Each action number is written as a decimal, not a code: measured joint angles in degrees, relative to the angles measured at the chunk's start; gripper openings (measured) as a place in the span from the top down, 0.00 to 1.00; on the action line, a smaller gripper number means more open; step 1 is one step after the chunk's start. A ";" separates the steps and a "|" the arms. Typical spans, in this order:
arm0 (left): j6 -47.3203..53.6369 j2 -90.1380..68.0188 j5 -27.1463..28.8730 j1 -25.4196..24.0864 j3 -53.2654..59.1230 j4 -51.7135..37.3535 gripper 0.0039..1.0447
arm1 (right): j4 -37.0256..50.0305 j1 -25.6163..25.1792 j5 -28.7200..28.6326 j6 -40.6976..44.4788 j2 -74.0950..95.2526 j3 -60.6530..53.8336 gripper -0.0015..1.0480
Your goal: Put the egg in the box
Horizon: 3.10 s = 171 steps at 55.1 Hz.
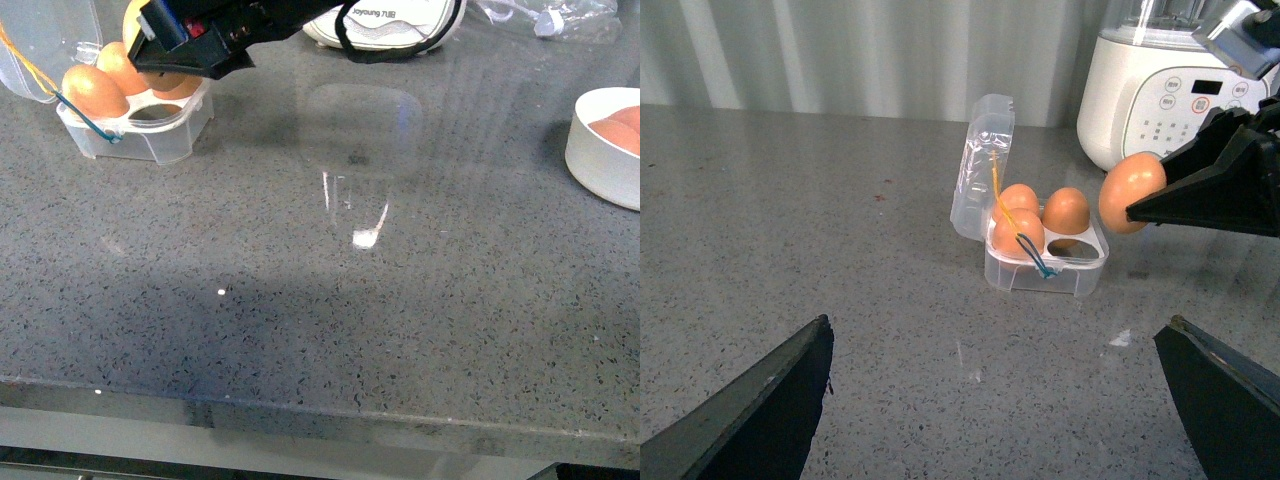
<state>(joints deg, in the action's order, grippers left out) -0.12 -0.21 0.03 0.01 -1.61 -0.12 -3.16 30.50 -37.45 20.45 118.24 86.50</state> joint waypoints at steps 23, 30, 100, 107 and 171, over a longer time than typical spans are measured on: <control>0.00 0.00 0.00 0.00 0.00 0.00 0.06 | -0.04 1.11 2.71 0.81 4.37 4.26 0.61; 0.00 0.00 0.00 0.00 0.00 0.00 0.06 | -0.09 1.36 2.73 0.81 5.01 5.38 0.61; 0.00 0.00 0.00 0.00 0.00 0.00 0.06 | 16.22 -10.21 11.10 -11.45 -18.47 -20.46 0.07; 0.00 0.00 0.00 0.00 0.00 0.00 0.06 | 19.10 -16.24 18.32 -13.20 -25.44 -29.64 0.07; 0.00 0.00 0.00 0.00 0.00 0.00 0.06 | 34.29 -36.37 31.80 -19.56 -73.55 -73.81 0.97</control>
<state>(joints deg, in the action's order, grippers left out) -0.12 -0.21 0.03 0.01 -1.61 -0.12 31.14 -5.87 -5.65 0.89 44.69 12.69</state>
